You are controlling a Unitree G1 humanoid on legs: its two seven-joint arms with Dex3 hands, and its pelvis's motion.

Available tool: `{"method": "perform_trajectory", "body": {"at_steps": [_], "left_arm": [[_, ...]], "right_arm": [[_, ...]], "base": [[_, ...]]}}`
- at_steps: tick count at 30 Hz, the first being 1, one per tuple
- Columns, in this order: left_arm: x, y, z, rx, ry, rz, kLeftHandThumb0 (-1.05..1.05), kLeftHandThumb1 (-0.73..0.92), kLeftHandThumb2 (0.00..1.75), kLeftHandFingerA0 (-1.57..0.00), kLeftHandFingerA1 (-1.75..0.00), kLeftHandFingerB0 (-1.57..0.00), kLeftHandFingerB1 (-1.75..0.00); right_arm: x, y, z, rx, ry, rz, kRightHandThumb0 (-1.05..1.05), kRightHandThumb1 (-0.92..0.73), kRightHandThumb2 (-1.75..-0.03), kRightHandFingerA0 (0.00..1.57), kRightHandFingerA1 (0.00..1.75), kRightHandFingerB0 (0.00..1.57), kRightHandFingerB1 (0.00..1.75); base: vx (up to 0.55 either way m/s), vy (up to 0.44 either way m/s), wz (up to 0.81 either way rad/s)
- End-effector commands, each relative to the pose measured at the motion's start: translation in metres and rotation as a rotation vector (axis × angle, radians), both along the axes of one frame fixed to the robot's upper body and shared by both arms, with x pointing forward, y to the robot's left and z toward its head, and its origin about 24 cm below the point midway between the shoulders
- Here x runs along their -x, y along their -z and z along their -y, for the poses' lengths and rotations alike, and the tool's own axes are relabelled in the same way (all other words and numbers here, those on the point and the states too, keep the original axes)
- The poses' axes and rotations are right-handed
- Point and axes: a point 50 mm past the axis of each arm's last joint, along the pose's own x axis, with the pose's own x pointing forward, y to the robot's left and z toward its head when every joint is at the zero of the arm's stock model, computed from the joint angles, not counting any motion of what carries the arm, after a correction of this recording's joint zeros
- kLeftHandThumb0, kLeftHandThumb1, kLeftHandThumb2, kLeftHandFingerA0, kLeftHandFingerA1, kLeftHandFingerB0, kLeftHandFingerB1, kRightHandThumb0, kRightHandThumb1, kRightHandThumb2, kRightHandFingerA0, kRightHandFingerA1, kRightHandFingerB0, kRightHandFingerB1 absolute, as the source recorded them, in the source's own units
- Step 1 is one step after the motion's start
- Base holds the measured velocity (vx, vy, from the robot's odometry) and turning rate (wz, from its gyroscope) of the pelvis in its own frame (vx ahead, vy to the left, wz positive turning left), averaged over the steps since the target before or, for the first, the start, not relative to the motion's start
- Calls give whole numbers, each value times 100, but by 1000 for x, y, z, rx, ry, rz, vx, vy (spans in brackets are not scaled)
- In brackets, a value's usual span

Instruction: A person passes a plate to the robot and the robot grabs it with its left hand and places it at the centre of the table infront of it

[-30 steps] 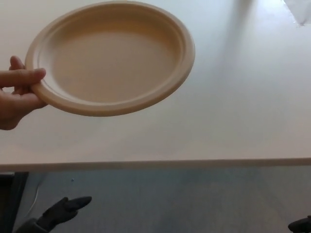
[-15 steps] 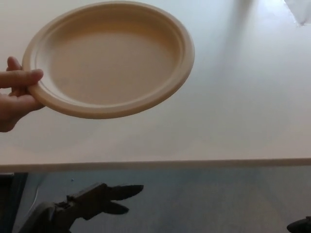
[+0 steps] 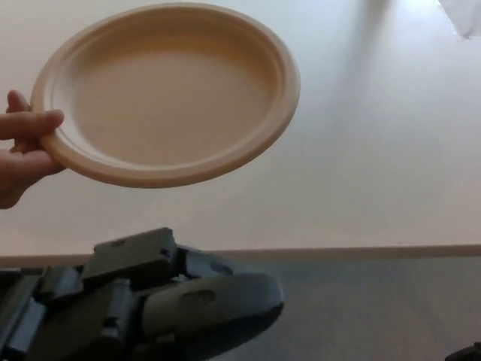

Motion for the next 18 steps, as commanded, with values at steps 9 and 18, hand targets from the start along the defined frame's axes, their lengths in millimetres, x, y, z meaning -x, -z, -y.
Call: {"method": "perform_trajectory", "body": {"at_steps": [9,18], "left_arm": [[-25,-45,-23,-87,-471,288,-63,58,85,-40,-63,-6,-36],[-55,-41,-32,-434,-762,313,-74,45,77,0,0,0,-23]], "right_arm": [[14,2,14,28,16,-46,-54,-69,-60,67,71,52,54],[13,3,13,37,3,-60,-54,-70,-60,67,72,51,54]], "base": [[0,0,0],[0,0,0]]}}
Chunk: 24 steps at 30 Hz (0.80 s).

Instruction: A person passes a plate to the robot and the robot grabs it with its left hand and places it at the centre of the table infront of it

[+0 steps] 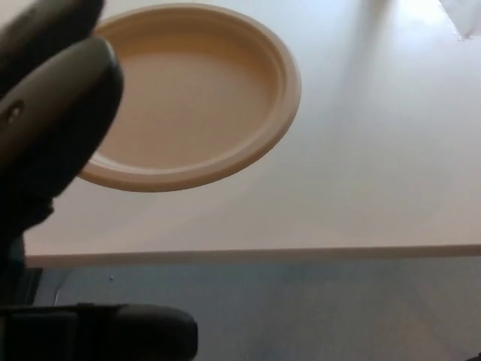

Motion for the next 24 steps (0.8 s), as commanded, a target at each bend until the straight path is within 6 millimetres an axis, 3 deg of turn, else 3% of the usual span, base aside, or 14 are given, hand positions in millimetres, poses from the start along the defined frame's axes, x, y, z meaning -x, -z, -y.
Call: {"method": "perform_trajectory", "body": {"at_steps": [1,7,9,11,14,22,23,24], "left_arm": [[-38,3,-11,-255,-448,-61,-72,43,75,0,0,0,-23],[-59,1,-14,-347,-569,-99,-80,47,80,0,-1,0,-14],[-68,2,-13,-392,-586,-125,-71,41,80,0,-11,0,-23],[-72,3,-14,-394,-577,-145,-72,42,80,0,-9,0,-22],[-79,8,-14,-432,-590,-176,-74,44,82,0,-5,-1,-26],[-98,32,-11,-533,-623,-275,-66,39,82,-5,-22,0,-35],[-101,36,-11,-547,-627,-291,-75,47,55,-4,-27,-7,-31],[-105,39,-10,-556,-624,-308,-76,46,55,-8,-27,-10,-32]], "right_arm": [[5,-1,8,21,4,-27,-54,-70,-60,68,72,51,54],[8,1,9,23,2,-38,-54,-70,-60,71,71,50,52],[8,1,8,21,5,-38,-52,-69,-60,70,71,51,53],[6,0,8,22,2,-31,-52,-69,-60,71,72,51,53],[5,-1,9,21,4,-27,-53,-69,-60,71,72,52,54],[3,-2,9,30,-13,-32,-54,-69,-59,69,70,51,52],[4,-2,9,23,-12,-28,-55,-69,-60,70,73,52,54],[4,-2,9,25,-13,-25,-54,-69,-60,73,74,53,54]], "base": [[0,0,0],[0,0,0],[0,0,0],[0,0,0],[0,0,0],[0,0,0],[0,0,0],[0,0,0]]}}
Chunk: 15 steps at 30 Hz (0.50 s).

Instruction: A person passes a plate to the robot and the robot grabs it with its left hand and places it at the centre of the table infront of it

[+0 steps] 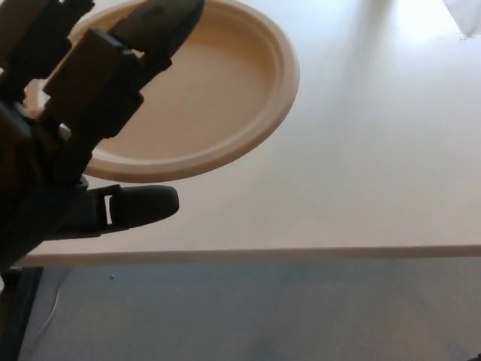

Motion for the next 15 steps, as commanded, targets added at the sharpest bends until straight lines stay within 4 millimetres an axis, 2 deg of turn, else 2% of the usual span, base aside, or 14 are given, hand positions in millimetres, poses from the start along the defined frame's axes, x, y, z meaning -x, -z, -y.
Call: {"method": "perform_trajectory", "body": {"at_steps": [1,2,3,4,5,8,9,12,13,14,15], "left_arm": [[-38,31,-4,-235,-253,-183,-76,46,55,-8,-27,-10,-32],[-39,33,-4,-250,-263,-192,-61,37,81,-6,-34,0,-39],[-40,35,-4,-269,-276,-199,-61,37,81,-6,-34,0,-39],[-41,39,-3,-279,-275,-221,-81,42,66,-9,-27,-8,-34],[-41,41,-3,-286,-272,-243,-72,40,75,-5,-24,-7,-36],[-40,51,1,-321,-275,-277,-72,39,75,-5,-25,-8,-37],[-40,52,2,-327,-273,-279,-78,47,56,-8,-27,-9,-30],[-39,57,5,-339,-263,-315,-79,47,55,-8,-27,-7,-29],[-39,58,6,-355,-267,-315,-67,40,83,-7,-24,0,-31],[-40,58,7,-363,-270,-315,-67,40,83,-7,-24,0,-31],[-42,58,7,-370,-282,-308,-80,48,55,-7,-27,-4,-29]], "right_arm": [[3,-2,9,23,-4,-18,-54,-69,-60,73,74,53,54],[2,-3,9,27,-9,-16,-54,-69,-59,71,72,52,54],[1,-4,9,29,-14,-15,-54,-69,-59,71,72,52,54],[0,-4,8,29,-15,-14,-53,-69,-59,72,71,52,54],[0,-4,9,30,-17,-13,-53,-69,-59,72,72,51,54],[0,-4,9,37,-22,-16,-53,-69,-59,73,71,51,53],[-1,-5,9,35,-19,-14,-53,-69,-60,74,72,51,53],[-1,-5,9,33,-18,-14,-53,-69,-59,73,71,51,53],[-2,-6,9,35,-15,-12,-54,-68,-59,73,73,51,53],[-3,-6,10,36,-14,-12,-54,-68,-59,73,73,51,53],[-4,-7,10,32,-14,-7,-55,-68,-59,75,77,53,56]], "base": [[0,0,0],[0,0,0],[0,0,0],[0,0,0],[0,0,0],[0,0,0],[0,0,0],[0,0,0],[0,0,0],[0,0,0],[0,0,0]]}}
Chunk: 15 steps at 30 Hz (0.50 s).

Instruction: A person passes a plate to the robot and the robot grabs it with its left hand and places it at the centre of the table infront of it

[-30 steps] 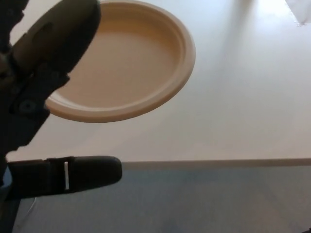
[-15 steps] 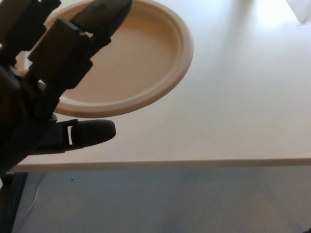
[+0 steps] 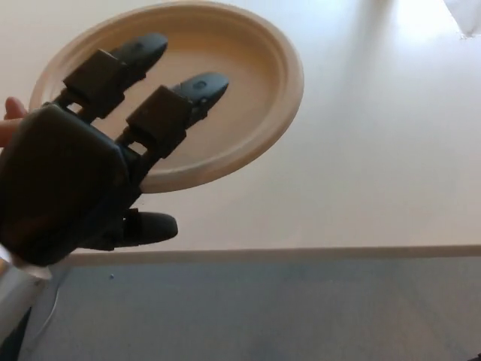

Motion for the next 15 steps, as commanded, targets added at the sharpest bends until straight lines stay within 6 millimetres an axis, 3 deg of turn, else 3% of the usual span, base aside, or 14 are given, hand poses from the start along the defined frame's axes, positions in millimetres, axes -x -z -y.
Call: {"method": "perform_trajectory", "body": {"at_steps": [1,2,3,4,5,6,7,8,9,10,11,12,13,15], "left_arm": [[-12,14,-2,-158,-139,-50,-80,48,55,-7,-27,-4,-29],[-16,14,-3,-159,-153,-49,-79,48,57,-7,-27,-4,-28],[-24,14,-4,-159,-186,-49,-74,46,83,-8,-23,-1,-23],[-27,14,-5,-158,-201,-50,-74,46,83,-8,-23,-1,-23],[-29,14,-6,-152,-215,-50,-79,51,56,-8,-27,-3,-28],[-32,14,-6,-145,-227,-51,-79,51,56,-8,-27,-3,-28],[-41,12,-7,-127,-275,-28,-37,30,90,0,-46,-2,-50],[-44,11,-8,-121,-295,-18,-37,30,90,0,-46,-2,-50],[-51,10,-10,-82,-297,0,-48,73,62,-90,-89,-12,-29],[-58,8,-12,-44,-300,11,-39,77,64,-108,-116,-17,-29],[-59,8,-12,-35,-302,13,-39,77,64,-108,-116,-17,-29],[-66,7,-14,-30,-307,10,-17,72,61,-105,-142,-28,-31],[-68,7,-14,-30,-306,12,-15,69,60,-97,-143,-37,-33],[-72,8,-16,-31,-308,10,-22,64,66,-99,-145,-50,-39]], "right_arm": [[-4,-6,8,16,-3,3,-55,-68,-59,75,77,53,56],[-4,-6,8,16,-2,1,-55,-67,-59,74,75,52,54],[-4,-6,8,16,0,-1,-55,-68,-59,73,75,51,55],[-4,-6,8,16,-2,0,-55,-68,-59,73,75,51,55],[-4,-6,8,15,-2,0,-55,-68,-59,72,73,51,54],[-4,-6,8,15,-3,0,-55,-68,-59,72,73,51,54],[-4,-6,8,14,-6,0,-55,-68,-59,70,72,51,54],[-4,-6,8,14,-8,-1,-55,-68,-59,70,72,51,54],[-3,-5,7,13,-8,-1,-54,-68,-59,73,75,51,54],[-4,-5,6,15,-9,-1,-54,-68,-58,75,77,52,54],[-5,-5,6,15,-9,0,-54,-68,-58,75,77,52,54],[-5,-5,6,10,-4,-1,-54,-68,-59,75,79,52,54],[-4,-5,6,6,1,-2,-54,-67,-58,76,79,53,54],[-4,-5,6,0,9,-2,-55,-67,-59,71,75,52,53]], "base": [[0,0,0],[0,0,0],[0,0,0],[0,0,0],[0,0,0],[0,0,0],[0,0,0],[0,0,0],[0,0,0],[0,0,0],[0,0,0],[0,0,0],[0,0,0],[0,0,0]]}}
